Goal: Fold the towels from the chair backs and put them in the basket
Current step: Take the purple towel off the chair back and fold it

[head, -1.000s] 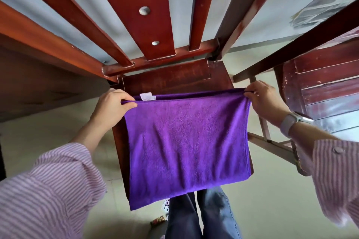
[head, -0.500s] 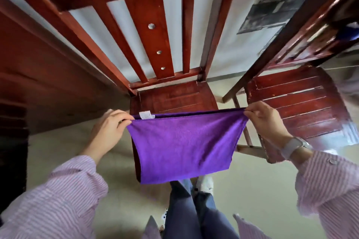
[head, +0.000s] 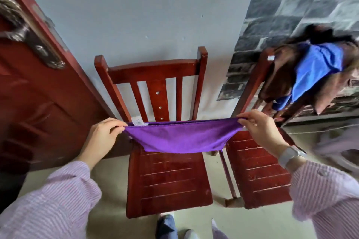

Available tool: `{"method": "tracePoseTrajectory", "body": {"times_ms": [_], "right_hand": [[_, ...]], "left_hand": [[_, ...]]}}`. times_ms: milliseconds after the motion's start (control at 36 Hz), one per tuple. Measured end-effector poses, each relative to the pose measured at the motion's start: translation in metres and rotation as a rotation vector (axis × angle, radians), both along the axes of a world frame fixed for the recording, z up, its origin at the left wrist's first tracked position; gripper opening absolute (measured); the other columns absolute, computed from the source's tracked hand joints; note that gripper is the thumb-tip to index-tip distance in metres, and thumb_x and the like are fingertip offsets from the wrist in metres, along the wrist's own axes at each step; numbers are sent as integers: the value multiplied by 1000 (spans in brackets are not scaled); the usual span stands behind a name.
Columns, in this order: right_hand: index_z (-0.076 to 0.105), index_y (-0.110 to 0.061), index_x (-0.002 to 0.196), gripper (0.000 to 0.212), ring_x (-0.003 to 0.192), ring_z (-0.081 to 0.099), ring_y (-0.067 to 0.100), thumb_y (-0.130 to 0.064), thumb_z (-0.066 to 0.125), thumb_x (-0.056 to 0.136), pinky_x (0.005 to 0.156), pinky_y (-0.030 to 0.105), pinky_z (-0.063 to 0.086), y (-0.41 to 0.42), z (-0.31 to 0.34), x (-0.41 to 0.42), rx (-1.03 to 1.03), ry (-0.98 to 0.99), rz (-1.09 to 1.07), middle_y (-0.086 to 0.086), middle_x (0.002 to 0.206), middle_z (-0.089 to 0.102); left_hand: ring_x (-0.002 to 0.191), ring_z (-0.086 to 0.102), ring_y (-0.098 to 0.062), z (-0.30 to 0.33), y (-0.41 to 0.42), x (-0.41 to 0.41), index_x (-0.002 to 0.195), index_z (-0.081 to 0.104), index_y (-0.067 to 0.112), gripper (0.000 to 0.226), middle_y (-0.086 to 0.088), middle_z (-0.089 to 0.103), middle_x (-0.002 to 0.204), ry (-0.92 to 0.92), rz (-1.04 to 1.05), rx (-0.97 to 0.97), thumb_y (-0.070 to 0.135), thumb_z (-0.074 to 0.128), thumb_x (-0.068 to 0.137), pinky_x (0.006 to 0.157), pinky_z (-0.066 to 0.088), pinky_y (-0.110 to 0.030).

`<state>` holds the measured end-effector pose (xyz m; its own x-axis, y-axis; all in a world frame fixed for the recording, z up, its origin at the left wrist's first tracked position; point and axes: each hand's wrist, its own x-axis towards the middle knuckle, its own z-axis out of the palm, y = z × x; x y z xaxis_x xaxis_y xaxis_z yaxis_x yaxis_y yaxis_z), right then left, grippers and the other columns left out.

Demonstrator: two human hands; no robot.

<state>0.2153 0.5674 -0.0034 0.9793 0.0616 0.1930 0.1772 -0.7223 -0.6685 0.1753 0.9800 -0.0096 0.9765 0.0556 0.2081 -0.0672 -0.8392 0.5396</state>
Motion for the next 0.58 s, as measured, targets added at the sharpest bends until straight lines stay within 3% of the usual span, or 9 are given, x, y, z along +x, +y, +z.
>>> {"method": "tracePoseTrajectory", "body": {"times_ms": [111, 250, 333, 389, 444, 528, 583], "right_hand": [[68, 1, 87, 9, 72, 50, 3, 2, 63, 81, 72, -1, 35, -6, 24, 7, -99, -149, 53, -2, 76, 55], [64, 3, 86, 7, 72, 52, 11, 3, 59, 83, 73, 3, 35, -7, 47, 13, -145, -289, 45, 7, 79, 57], [64, 4, 86, 7, 73, 52, 10, 4, 58, 83, 74, 4, 35, -7, 60, 16, -150, -327, 52, 10, 80, 58], [64, 4, 86, 6, 74, 55, 15, 4, 58, 83, 75, 8, 37, -9, 65, 18, -165, -341, 60, 12, 80, 60], [65, 4, 85, 7, 74, 55, 13, 4, 58, 83, 75, 8, 38, -9, 69, 19, -158, -352, 62, 13, 81, 61], [66, 5, 84, 8, 76, 52, 11, 6, 59, 81, 76, 4, 37, -8, 70, 20, -142, -358, 61, 14, 80, 62], [67, 5, 83, 8, 76, 53, 11, 8, 61, 79, 76, 3, 36, -8, 68, 22, -144, -341, 65, 14, 80, 62]], "left_hand": [[81, 61, -18, 31, -5, 9, 88, 71, 2, 14, -8, 70, 90, -75, -18, 21, -5, 60, 82, 82, 42, -24], [76, 60, -13, 61, -7, 16, 90, 71, 5, 17, -6, 67, 88, -136, -50, 7, -4, 58, 84, 76, 41, -10], [65, 60, -5, 76, -6, 17, 86, 68, 24, 28, 6, 64, 81, -148, -54, -67, -3, 58, 85, 68, 41, 0], [67, 62, -2, 83, -4, 19, 77, 61, 44, 46, 21, 63, 74, -146, -35, -143, -1, 59, 84, 67, 43, -2], [67, 63, -1, 87, -1, 20, 76, 60, 48, 47, 27, 64, 73, -113, -7, -214, 2, 62, 81, 69, 47, -8], [72, 62, -1, 90, -2, 19, 90, 68, 32, 30, 28, 66, 77, -93, -10, -152, 3, 63, 82, 77, 47, -12], [83, 58, -5, 89, -3, 18, 100, 71, 11, 19, 9, 68, 92, -67, -34, -41, 5, 61, 85, 83, 45, -19]]}}
